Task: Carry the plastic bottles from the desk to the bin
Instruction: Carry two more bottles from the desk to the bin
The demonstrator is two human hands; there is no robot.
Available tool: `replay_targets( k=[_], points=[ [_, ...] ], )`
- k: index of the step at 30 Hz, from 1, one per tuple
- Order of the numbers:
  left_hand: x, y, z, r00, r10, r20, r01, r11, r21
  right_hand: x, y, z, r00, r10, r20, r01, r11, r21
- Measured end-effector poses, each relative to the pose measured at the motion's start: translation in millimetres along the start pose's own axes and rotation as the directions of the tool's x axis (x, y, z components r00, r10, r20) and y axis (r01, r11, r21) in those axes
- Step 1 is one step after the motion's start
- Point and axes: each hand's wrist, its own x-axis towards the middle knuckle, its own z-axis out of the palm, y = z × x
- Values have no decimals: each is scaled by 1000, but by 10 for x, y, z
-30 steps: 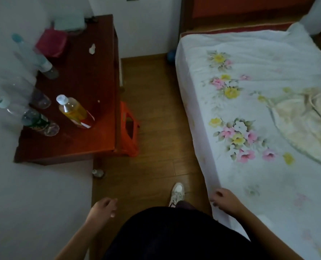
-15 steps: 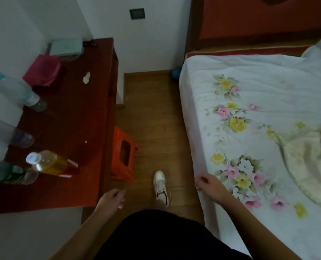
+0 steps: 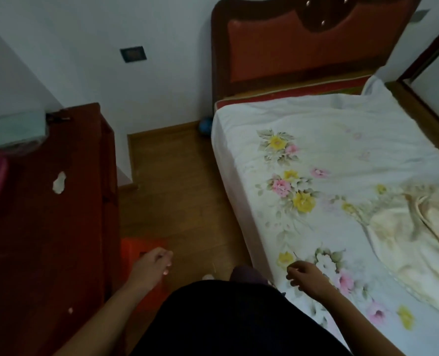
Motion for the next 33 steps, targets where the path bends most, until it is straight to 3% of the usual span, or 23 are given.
replay_targets(
  k=[5,11,17,22,27,30,33],
  points=[
    [248,271,-283,998,-25,-62,20,996,-86,582,-727,-113,994,-58,92,67,992,-102],
    [129,-28,-420,923,-312,-226,229,917,-327,1378,-2066,20,905,-250,345,371,861,-349],
    [-414,-148,-110,699,-603,-385,304,737,-603,1628,-3367,526,717,-242,653,628,631,-456],
    [-838,-143,325,484,-777,-401,178,537,-825,1423,-4032,1167,549,-200,812,783,465,-415],
    [-1245,-91,661,263,-887,-380,11,397,-918,964,-4350,1844,340,-150,928,920,258,-295],
    [-1377,-75,798,189,-917,-352,-77,343,-936,696,-4449,2167,240,-140,961,961,173,-215],
    [-1473,-128,827,149,-931,-333,-123,317,-941,472,-4497,2359,201,-132,971,974,133,-184]
  ],
)
